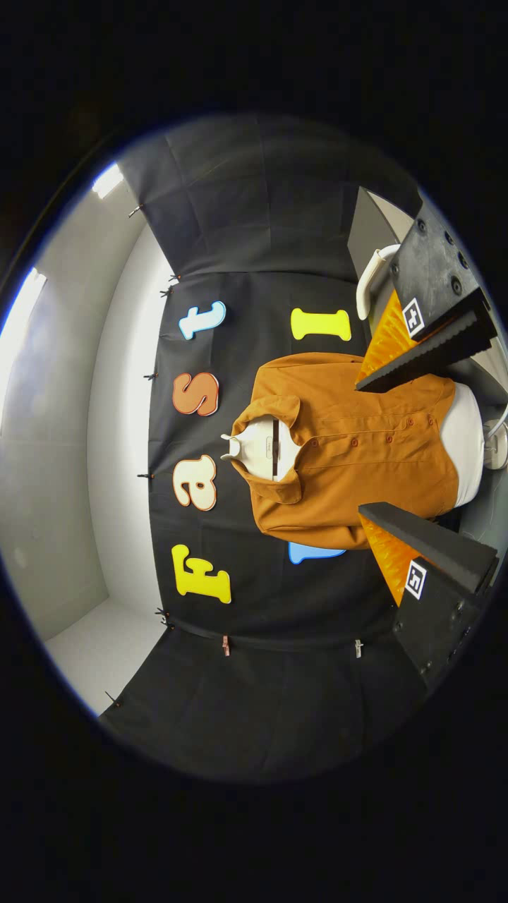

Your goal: Iron the clothes twice with a garment steamer, once on the left side and once on the right side.

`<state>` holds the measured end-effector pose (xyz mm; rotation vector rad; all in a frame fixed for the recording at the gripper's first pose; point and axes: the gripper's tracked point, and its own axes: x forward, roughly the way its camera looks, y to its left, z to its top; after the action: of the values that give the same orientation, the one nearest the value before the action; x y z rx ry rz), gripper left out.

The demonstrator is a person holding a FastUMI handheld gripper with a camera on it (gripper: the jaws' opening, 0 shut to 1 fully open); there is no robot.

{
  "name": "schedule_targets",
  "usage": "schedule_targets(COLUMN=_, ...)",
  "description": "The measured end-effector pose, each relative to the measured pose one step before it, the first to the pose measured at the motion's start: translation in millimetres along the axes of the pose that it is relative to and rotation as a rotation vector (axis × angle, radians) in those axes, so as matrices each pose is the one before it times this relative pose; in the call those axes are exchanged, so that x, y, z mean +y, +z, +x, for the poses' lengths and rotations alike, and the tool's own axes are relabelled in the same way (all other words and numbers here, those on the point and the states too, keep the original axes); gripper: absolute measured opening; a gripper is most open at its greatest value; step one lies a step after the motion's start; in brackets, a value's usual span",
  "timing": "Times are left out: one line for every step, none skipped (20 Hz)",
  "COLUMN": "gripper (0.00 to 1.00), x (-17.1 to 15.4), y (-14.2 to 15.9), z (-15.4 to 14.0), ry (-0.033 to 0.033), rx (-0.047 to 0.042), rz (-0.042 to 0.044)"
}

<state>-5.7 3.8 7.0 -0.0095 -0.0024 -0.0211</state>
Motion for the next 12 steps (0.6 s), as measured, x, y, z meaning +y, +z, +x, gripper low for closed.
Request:
schedule_targets(gripper=0.98, x=-0.76, y=0.52, z=-1.25, ry=-0.00131, rx=-0.00136, rz=-0.00004)
schedule_targets(gripper=0.98, x=0.49, y=1.46, z=0.16, ry=-0.00144, rx=-0.00092, rz=-0.00123)
schedule_targets(gripper=0.98, x=-0.54, y=0.26, z=-1.06, ry=-0.00085, rx=-0.00038, rz=-0.00126)
schedule_targets(gripper=0.98, x=1.17, y=0.62, z=-0.33, ry=-0.00043, rx=-0.00031, rz=-0.00135)
schedule_targets(gripper=0.98, x=0.69, y=0.45, z=-0.32, ry=-0.00068, rx=-0.00030, rz=-0.00091)
schedule_targets(gripper=0.98, x=-0.13, y=0.41, z=-0.50, ry=-0.00070, rx=0.00013, rz=0.00111)
schedule_targets(gripper=0.98, x=0.15, y=0.61, z=-0.23, ry=-0.00167, rx=0.00069, rz=0.00082)
schedule_targets(gripper=0.98, x=0.74, y=-0.19, z=-0.07, ry=-0.00250, rx=0.00171, rz=0.00026)
schedule_targets(gripper=0.98, x=1.00, y=0.27, z=-0.48, ry=-0.00235, rx=0.00082, rz=-0.00101)
schedule_targets(gripper=0.98, x=0.22, y=-0.30, z=-0.43, ry=-0.00392, rx=-0.00001, rz=-0.00238)
schedule_targets(gripper=0.98, x=0.27, y=0.90, z=-0.25, ry=-0.00440, rx=0.00005, rz=-0.00176)
schedule_targets(gripper=0.98, x=0.57, y=1.09, z=0.97, ry=-0.00465, rx=-0.00144, rz=0.00005)
